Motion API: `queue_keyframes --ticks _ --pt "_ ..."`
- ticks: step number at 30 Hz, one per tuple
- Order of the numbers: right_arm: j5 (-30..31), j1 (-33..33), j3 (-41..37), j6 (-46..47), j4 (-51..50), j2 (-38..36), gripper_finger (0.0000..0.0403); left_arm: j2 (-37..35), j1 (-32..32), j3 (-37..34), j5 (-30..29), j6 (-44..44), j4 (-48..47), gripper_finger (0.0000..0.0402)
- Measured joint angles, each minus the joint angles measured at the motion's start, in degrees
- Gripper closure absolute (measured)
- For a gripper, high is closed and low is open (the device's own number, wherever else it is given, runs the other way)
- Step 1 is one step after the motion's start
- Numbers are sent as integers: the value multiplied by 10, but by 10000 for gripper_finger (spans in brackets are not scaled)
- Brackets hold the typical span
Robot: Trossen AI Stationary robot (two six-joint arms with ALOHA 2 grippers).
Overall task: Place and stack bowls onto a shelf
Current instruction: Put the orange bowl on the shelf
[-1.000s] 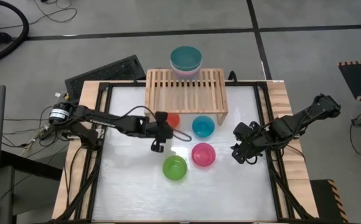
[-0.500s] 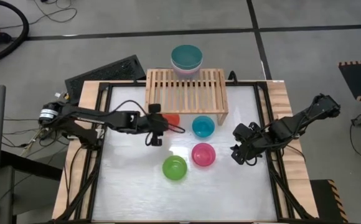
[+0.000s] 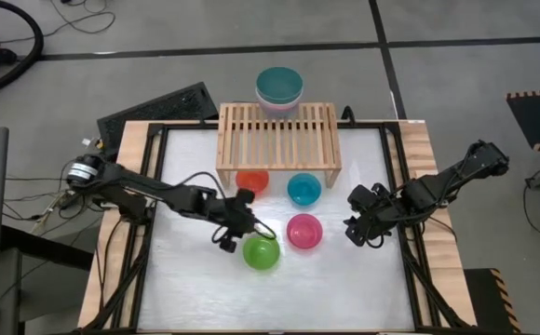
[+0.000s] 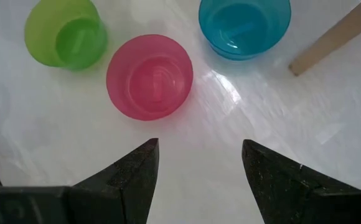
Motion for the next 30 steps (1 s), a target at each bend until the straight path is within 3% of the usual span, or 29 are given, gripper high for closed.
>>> queue_keyframes --ticks 5,8,17,21,25,30 --pt "-3 -1 0 1 3 0 148 58 19 0 69 -7 44 310" --pt "-8 1 0 2 4 0 148 78 31 0 70 -5 45 310" --pt "4 -5 0 -9 5 0 148 84 2 37 -101 31 -15 310" --pt "22 -49 0 -105 62 39 159 80 -34 74 -131 17 -66 310" --pt "30 -100 0 -232 195 105 212 57 -70 116 -179 -12 -143 310" --pt "6 -164 0 -356 369 195 355 -1 -104 135 -275 -117 -282 310"
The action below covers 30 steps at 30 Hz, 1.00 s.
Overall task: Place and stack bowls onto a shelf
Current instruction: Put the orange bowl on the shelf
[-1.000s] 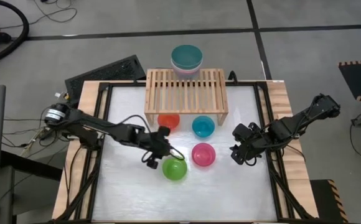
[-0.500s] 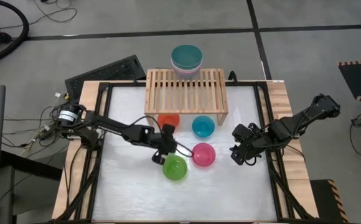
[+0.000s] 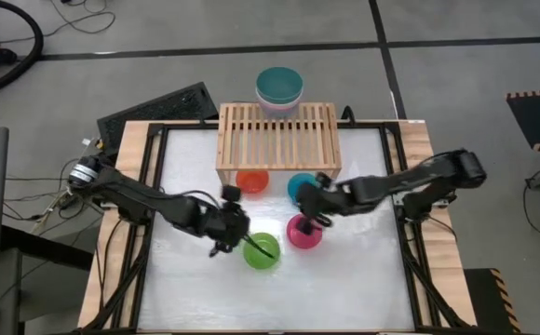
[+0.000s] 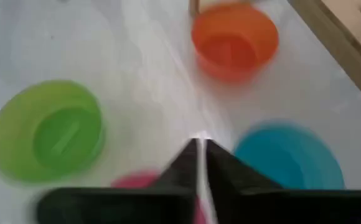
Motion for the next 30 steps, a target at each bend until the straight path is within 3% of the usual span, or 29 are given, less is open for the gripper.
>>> queue_keyframes --ticks 2,6,12,16,20,26,30 --pt "-4 -7 0 -54 78 36 384 -35 -17 4 -39 -65 -46 310" --pt "-2 5 0 -163 190 110 380 -101 -59 4 -110 -205 -96 316" --pt "137 29 47 -326 216 228 384 -172 -127 4 -203 -355 -143 344" --pt "160 37 102 -432 178 290 384 -193 -170 4 -235 -364 -169 370" --pt "223 49 172 -541 101 340 384 -197 -198 4 -240 -359 -193 392" --pt "221 47 255 -696 -10 376 384 -198 -234 3 -241 -371 -222 400" --pt "221 39 273 -773 -13 377 384 -198 -251 3 -245 -377 -233 401"
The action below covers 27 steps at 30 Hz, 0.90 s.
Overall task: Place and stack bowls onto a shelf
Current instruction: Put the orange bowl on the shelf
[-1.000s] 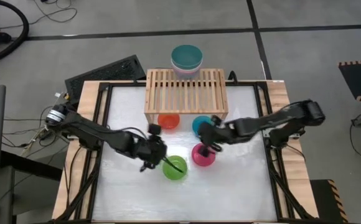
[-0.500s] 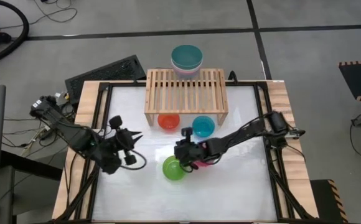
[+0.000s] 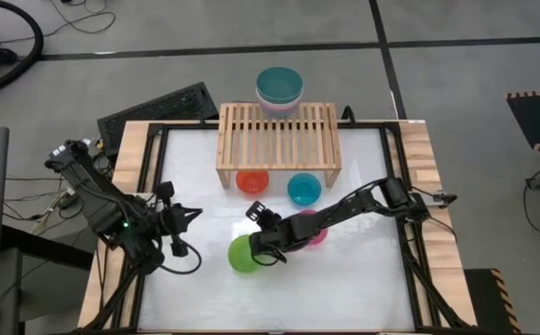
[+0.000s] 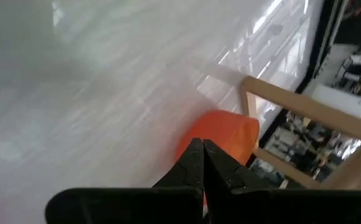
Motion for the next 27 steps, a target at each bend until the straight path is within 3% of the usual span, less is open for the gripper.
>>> queue_keyframes --ticks 10,13,27 --pt "9 -50 0 -264 67 1 384 0 -21 0 -16 -91 -83 401" --pt "16 -62 0 -298 110 0 384 0 -24 0 -21 -108 -94 401" --pt "12 -107 1 -399 130 47 384 0 -27 -7 -38 -112 -107 401"
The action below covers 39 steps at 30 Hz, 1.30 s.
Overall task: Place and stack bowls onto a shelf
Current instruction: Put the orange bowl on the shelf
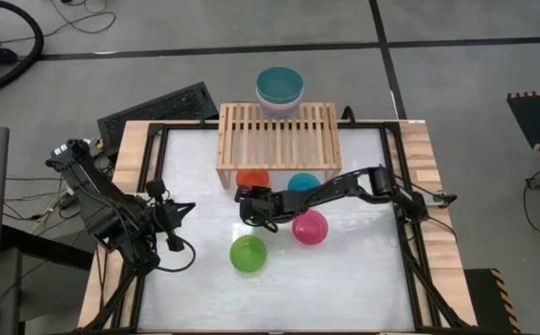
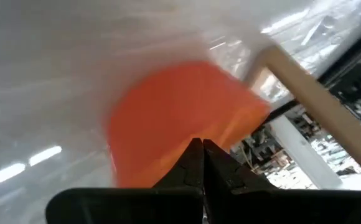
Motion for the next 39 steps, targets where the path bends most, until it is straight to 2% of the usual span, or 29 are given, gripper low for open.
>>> queue_keyframes --ticks 11,22,26,32,39 --pt "4 27 1 8 -19 -3 384 0 -5 -1 2 -9 -4 401" --pt "14 115 1 118 -61 -42 384 0 -5 -1 -5 -10 -3 401" --pt "3 99 2 174 -69 -55 384 0 -5 -1 -24 -10 -2 401" --pt "-13 49 1 161 -81 -48 384 0 -4 -1 -33 -11 -2 401" --pt "-94 8 1 160 -76 -48 384 0 -4 -1 -30 -16 -3 401"
